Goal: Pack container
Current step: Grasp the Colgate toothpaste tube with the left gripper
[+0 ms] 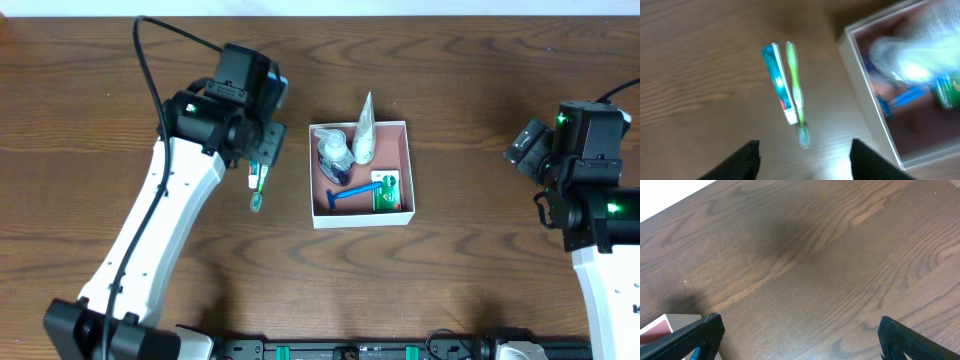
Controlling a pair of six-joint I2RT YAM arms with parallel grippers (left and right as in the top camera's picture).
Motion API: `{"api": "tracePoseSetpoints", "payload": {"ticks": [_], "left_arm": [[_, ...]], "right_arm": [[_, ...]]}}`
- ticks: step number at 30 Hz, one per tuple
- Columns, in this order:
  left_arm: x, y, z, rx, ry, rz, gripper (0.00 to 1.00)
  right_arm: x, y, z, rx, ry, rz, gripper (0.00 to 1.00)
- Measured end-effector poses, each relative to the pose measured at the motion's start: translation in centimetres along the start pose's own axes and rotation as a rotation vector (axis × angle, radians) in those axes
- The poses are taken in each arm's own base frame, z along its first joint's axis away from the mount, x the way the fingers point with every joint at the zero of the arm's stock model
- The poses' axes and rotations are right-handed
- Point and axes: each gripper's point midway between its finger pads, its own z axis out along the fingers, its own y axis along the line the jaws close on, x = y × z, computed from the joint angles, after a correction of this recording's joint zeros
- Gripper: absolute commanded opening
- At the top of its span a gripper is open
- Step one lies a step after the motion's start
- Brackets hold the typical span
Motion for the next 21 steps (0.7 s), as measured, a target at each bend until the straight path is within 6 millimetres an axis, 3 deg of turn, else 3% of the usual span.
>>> {"api": "tracePoseSetpoints", "payload": {"ticks": [4,7,11,14,21], "left_arm": [[-0.2,2.7,4.5,-0.044,0.023,-0.09,0.64],[1.4,4.0,9.3,-0.05,0.123,-0.131,0.63],[3.2,4.3,14.0,-0.047,0.222,-0.151,0.58],[4.1,4.2,16.0,-0.042,0.264,-0.148,0.58],[5.0,4.1,17.7,-0.039,0.303,-0.143,0.58]], "right_arm": [[0.0,0.0,0.0,0.0,0.001,0.0,0.99],[0.0,0.0,0.0,0.0,0.0,0.0,0.99],[0.0,0.0,0.0,0.0,0.0,0.0,0.99],[0.0,0.0,0.0,0.0,0.0,0.0,0.99],[0.0,0.0,0.0,0.0,0.001,0.0,0.99]]}}
